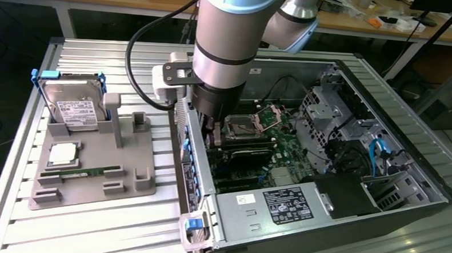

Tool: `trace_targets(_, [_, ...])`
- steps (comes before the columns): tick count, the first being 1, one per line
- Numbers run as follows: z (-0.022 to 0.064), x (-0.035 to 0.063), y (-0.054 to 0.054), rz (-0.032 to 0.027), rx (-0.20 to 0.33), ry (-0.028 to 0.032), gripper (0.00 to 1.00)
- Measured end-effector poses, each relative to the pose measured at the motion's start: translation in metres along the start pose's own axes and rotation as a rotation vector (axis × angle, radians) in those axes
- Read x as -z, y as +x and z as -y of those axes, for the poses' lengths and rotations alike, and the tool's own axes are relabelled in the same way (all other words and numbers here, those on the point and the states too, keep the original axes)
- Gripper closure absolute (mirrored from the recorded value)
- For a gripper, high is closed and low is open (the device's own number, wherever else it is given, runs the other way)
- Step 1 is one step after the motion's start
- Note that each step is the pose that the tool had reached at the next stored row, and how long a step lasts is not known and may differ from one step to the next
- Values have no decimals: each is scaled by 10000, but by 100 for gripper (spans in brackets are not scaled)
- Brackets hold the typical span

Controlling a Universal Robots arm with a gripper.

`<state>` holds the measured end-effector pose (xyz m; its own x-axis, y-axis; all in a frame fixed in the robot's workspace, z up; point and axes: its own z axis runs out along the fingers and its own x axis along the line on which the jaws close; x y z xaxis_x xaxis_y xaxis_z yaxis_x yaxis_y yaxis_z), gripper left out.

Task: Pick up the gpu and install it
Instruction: 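Press down on the gpu until it lock into place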

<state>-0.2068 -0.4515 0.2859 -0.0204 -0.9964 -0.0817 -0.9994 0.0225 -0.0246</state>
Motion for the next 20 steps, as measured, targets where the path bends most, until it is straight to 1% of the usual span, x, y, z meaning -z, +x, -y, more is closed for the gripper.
trace_targets(5, [6, 1, 0, -2, 2, -1, 90])
trace_targets(8, [13, 47, -4, 3, 1, -1, 90])
trace_targets(11, [18, 53, -5, 5, 2, 1, 90])
trace_targets(13, [53, 55, -6, 5, 2, -2, 90])
trace_targets(16, [147, 51, -7, 21, 1, -1, 90])
trace_targets(18, [193, 51, -9, 22, 2, -1, 90])
trace_targets(19, [213, 58, -9, 21, 1, -2, 90])
trace_targets(20, [237, 90, -13, 20, 1, -1, 90])
